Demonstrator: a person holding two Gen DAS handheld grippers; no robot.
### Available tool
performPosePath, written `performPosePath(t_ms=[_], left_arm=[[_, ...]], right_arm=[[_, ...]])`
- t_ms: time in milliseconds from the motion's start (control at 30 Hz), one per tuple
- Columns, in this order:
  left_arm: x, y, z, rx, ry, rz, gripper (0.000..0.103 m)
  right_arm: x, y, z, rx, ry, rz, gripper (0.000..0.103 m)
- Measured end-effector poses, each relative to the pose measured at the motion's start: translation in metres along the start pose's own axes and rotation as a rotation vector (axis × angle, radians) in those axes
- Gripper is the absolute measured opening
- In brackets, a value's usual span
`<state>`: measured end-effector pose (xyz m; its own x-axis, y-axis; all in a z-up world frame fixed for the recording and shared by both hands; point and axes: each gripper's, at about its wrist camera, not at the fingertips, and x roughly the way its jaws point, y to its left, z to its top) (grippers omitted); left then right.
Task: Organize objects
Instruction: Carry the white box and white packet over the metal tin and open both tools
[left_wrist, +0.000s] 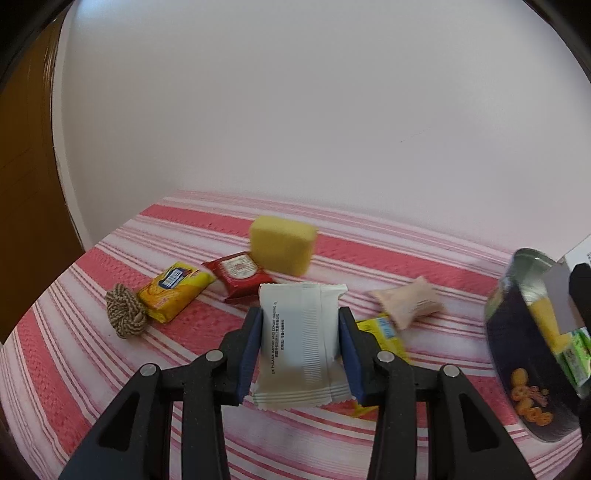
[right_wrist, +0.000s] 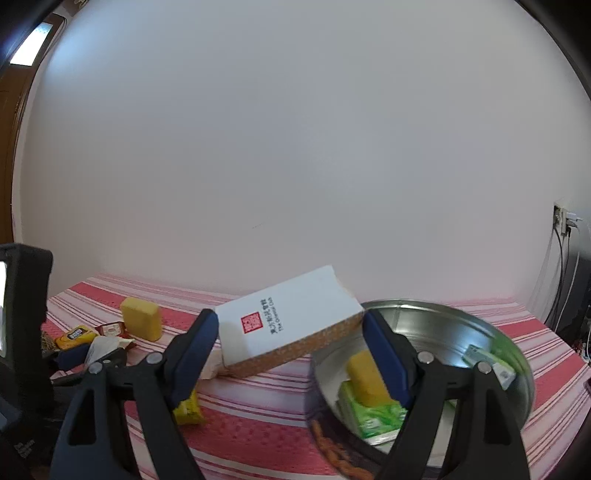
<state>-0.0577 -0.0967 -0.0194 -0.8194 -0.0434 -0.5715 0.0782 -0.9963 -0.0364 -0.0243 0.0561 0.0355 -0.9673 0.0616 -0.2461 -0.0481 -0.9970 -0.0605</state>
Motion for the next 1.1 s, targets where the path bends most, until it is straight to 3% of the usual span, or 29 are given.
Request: performPosePath(t_ms=[667,1100], left_arm=[[-0.054,-0.100,0.003,0.115,-0.103,-0.118,0.043],[-0.057,-0.171,0.003,0.201,-0.122,-0.233,0.043]], right_arm=[[-0.021,-0.108,-0.007,0.052,-0.038,-0.163,0.082],[-0.004,-0.168,-0.016,0.023,-0.013,-0.315,0.082]])
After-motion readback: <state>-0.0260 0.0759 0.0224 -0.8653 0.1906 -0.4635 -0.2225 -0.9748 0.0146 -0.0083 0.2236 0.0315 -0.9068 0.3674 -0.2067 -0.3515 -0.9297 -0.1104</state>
